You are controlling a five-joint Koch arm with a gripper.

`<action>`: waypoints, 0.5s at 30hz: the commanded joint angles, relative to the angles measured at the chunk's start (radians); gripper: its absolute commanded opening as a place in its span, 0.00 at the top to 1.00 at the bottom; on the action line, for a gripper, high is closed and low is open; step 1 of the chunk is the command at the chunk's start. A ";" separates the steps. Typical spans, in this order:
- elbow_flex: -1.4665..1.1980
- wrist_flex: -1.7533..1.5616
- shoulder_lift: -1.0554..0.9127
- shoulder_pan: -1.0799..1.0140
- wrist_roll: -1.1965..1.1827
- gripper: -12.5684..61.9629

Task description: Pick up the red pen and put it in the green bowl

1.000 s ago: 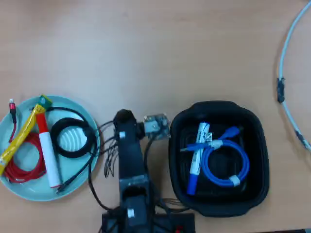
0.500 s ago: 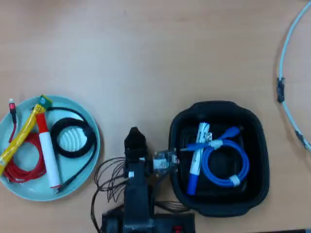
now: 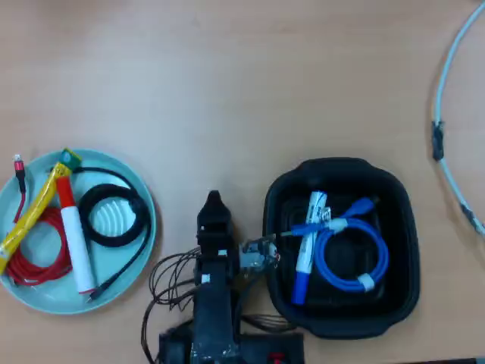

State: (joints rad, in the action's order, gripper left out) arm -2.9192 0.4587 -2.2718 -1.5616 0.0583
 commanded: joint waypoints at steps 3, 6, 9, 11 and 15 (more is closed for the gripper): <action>-0.087 0.023 -0.100 0.006 -0.012 0.26; -0.155 0.021 -0.103 0.002 -0.012 0.27; -0.150 0.021 -0.101 0.002 -0.014 0.27; -0.150 0.021 -0.101 0.002 -0.014 0.27; -0.150 0.021 -0.101 0.002 -0.014 0.27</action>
State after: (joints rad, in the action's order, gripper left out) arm -2.9621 0.4203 -2.2718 -1.5601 0.0583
